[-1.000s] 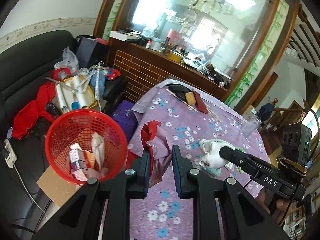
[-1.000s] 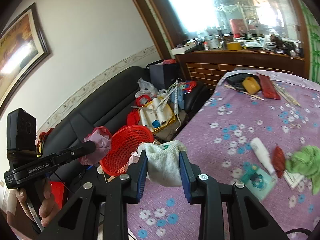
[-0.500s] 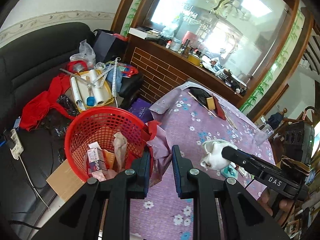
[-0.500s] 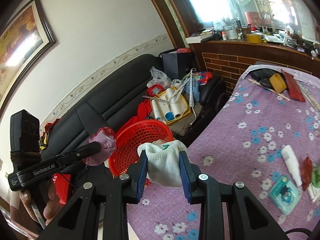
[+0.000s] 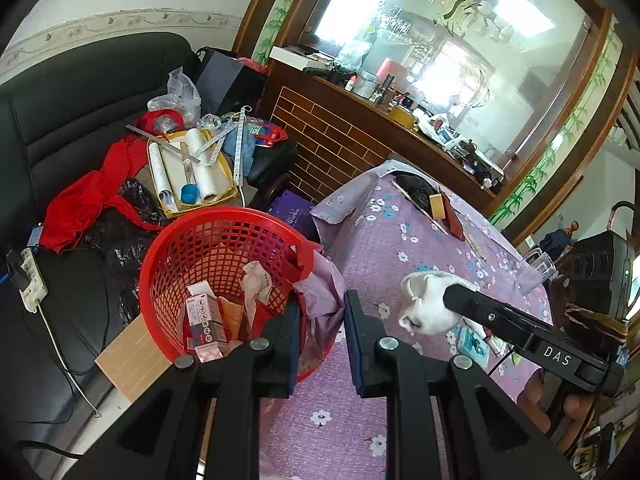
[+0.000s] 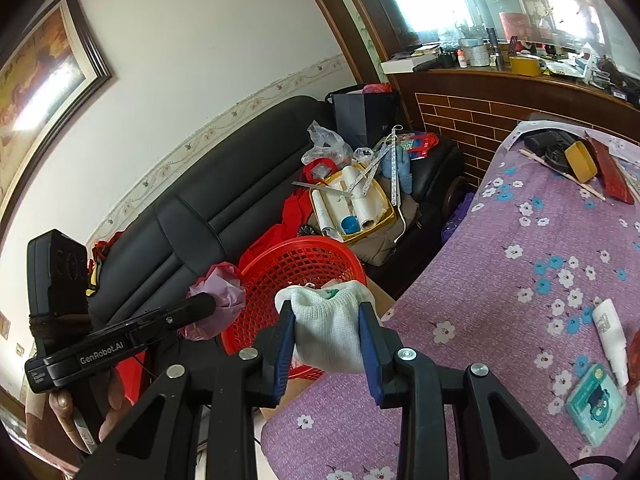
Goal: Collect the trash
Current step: 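Carry the red bag and tissue over the red basket and open both tools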
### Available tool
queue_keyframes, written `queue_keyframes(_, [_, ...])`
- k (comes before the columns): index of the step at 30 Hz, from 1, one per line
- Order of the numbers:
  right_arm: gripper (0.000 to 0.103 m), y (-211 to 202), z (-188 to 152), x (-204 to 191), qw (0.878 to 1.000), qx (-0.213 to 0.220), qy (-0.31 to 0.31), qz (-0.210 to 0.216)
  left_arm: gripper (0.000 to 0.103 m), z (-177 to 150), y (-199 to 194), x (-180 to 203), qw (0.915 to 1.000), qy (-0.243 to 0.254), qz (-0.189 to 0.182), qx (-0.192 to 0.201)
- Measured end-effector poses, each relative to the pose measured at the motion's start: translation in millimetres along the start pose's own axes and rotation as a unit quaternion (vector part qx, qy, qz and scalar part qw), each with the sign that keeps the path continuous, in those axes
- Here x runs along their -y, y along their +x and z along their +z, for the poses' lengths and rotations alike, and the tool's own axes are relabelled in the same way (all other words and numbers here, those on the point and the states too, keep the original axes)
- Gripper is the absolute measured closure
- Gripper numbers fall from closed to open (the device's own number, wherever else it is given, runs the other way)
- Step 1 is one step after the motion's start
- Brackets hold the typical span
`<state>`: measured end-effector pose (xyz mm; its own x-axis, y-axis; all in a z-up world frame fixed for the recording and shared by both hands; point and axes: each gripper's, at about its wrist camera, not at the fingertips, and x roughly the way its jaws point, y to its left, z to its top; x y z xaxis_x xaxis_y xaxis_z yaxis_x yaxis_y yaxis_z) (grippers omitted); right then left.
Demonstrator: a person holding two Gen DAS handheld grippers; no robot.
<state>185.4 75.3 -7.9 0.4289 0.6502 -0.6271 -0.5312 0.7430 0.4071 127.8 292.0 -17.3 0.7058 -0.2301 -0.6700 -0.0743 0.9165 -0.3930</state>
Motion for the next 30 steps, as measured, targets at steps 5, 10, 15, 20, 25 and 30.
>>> queue_keyframes(5, [0.070,7,2,-1,1.000,-0.003,0.002,0.003,0.082,2,5,-8,0.9999,-0.007,0.006,-0.005])
queue_keyframes(10, [0.070,17,5,-3,1.000,-0.011,0.003,0.009,0.082,5,10,-19,0.9997,-0.013,0.019,-0.010])
queue_keyframes(15, [0.070,33,8,-8,1.000,-0.017,0.000,0.015,0.082,6,20,-32,0.9994,-0.021,0.022,-0.018])
queue_keyframes(20, [0.070,57,10,-9,1.000,-0.022,-0.002,0.008,0.082,3,44,-44,0.9977,-0.022,0.051,-0.038])
queue_keyframes(25, [0.067,82,7,-9,0.999,-0.039,-0.003,0.016,0.081,-4,60,-55,0.9959,-0.033,0.055,-0.064])
queue_keyframes(30, [0.065,94,7,-5,0.999,-0.037,0.013,0.035,0.080,-4,60,-59,0.9953,-0.033,0.063,-0.066])
